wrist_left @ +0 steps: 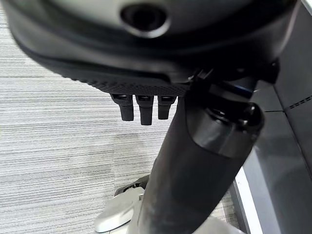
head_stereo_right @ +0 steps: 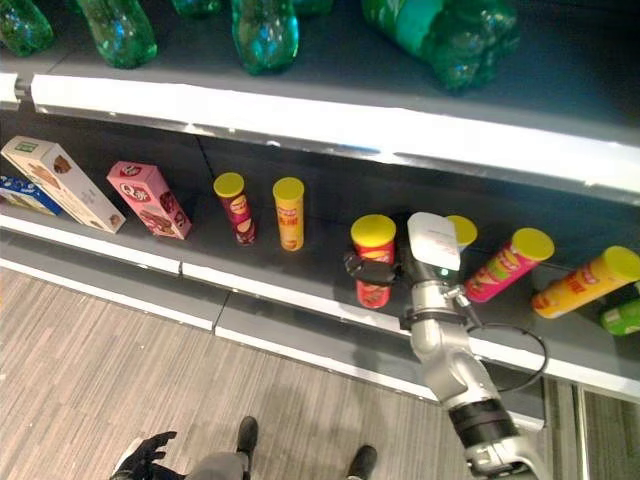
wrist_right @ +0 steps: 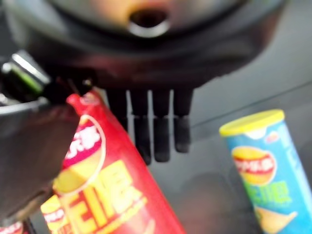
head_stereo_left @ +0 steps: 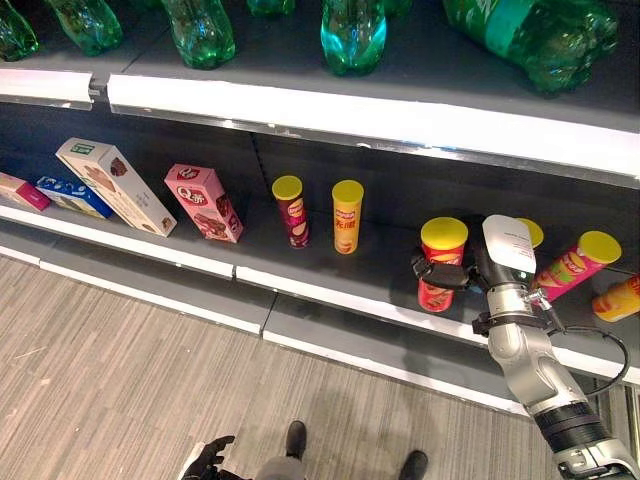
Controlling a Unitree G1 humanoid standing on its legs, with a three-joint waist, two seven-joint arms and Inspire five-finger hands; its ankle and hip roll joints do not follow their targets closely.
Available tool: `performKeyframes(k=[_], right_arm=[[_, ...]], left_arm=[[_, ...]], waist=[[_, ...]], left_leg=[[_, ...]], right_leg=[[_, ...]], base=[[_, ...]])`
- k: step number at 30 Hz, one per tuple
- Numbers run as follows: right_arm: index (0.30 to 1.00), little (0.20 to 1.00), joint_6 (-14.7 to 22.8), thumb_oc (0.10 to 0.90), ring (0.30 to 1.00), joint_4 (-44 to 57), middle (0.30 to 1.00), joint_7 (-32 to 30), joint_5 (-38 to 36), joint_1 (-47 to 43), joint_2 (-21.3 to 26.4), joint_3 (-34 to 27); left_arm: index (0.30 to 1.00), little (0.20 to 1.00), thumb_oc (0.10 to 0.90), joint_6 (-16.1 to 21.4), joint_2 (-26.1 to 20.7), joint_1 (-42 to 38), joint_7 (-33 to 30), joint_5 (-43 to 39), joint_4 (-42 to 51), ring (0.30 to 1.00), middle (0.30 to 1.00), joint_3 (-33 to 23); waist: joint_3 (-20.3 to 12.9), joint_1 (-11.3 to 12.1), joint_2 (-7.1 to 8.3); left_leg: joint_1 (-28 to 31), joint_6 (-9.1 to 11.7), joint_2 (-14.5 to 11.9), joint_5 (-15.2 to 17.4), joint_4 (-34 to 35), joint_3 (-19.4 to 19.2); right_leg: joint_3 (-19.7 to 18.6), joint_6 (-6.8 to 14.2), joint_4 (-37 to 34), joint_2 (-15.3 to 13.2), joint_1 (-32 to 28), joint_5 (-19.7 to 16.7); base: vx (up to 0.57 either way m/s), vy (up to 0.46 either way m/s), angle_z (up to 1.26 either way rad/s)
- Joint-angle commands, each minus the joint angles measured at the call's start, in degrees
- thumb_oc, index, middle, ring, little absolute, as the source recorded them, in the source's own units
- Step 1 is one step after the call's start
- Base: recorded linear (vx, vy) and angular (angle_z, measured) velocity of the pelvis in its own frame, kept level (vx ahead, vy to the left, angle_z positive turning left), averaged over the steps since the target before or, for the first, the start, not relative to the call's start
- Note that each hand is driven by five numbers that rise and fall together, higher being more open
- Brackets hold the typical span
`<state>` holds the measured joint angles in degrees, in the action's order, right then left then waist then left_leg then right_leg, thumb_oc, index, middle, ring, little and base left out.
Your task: Put the goods on the table back onto the shelves and tidy them up.
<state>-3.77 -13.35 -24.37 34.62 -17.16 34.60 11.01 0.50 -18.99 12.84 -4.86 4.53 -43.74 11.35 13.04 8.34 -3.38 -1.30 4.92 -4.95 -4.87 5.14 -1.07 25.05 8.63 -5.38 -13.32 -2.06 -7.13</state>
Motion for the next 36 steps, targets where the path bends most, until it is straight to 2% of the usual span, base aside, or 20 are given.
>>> performKeyframes(k=[1,10,20,28,36], right_arm=[[0.300,0.300,1.24,0.400,0.300,1.16,0.300,-8.47,-1.93,-12.37,0.55,-1.23],[0.300,0.300,0.02,0.400,0.300,-3.41,0.300,-14.26,-3.83,-18.05,-0.26,-2.29],[0.300,0.300,-0.48,0.400,0.300,-7.31,0.300,-19.35,-7.29,-19.67,2.19,-6.16],[0.300,0.300,-2.56,0.400,0.300,-10.48,0.300,-23.56,-6.71,-22.93,4.38,-6.93],[0.300,0.300,-2.43,0.400,0.300,-11.31,0.300,-24.33,-7.49,-24.23,4.31,-6.40]], left_arm=[[0.900,0.900,0.800,2.56,-4.61,-2.54,-2.66,-0.80,0.84,0.900,0.900,2.94],[0.900,0.900,0.800,3.38,-5.01,-4.23,-3.66,-2.22,2.36,0.900,0.900,4.94],[0.900,0.900,0.800,3.90,-5.01,-5.37,-4.22,-2.86,2.85,0.900,0.900,5.75],[0.900,0.900,0.800,4.90,-4.99,-6.70,-5.07,-3.46,4.60,0.900,0.900,7.33],[0.900,0.900,0.800,5.19,-4.93,-7.19,-5.29,-3.88,5.26,0.900,0.900,7.68]], waist=[[-0.09,1.63,0.88],[2.33,3.71,-0.74],[3.12,5.33,-1.33],[4.58,5.50,-3.22],[4.86,5.40,-3.92]], left_leg=[[-0.57,-0.56,-0.53,4.05,-0.14,-0.85],[-4.67,-0.40,0.07,2.62,-0.14,1.12],[-8.16,-0.26,0.85,2.28,-0.22,2.42],[-9.96,-0.37,2.05,1.98,-0.24,2.63],[-10.56,-0.47,2.30,1.97,-0.31,2.72]], right_leg=[[-0.89,3.80,2.39,-4.53,-0.73,2.34],[0.28,4.12,2.71,-5.27,1.88,1.68],[1.77,4.94,1.64,-5.90,3.45,0.59],[1.63,5.33,2.22,-7.21,5.40,0.17],[1.76,5.46,2.42,-7.57,6.04,0.14]], base=[[-0.05,0.018,0.02],[-0.05,0.016,0.10],[-0.01,0.017,0.13],[0.00,0.003,0.00],[0.00,0.001,0.00]])
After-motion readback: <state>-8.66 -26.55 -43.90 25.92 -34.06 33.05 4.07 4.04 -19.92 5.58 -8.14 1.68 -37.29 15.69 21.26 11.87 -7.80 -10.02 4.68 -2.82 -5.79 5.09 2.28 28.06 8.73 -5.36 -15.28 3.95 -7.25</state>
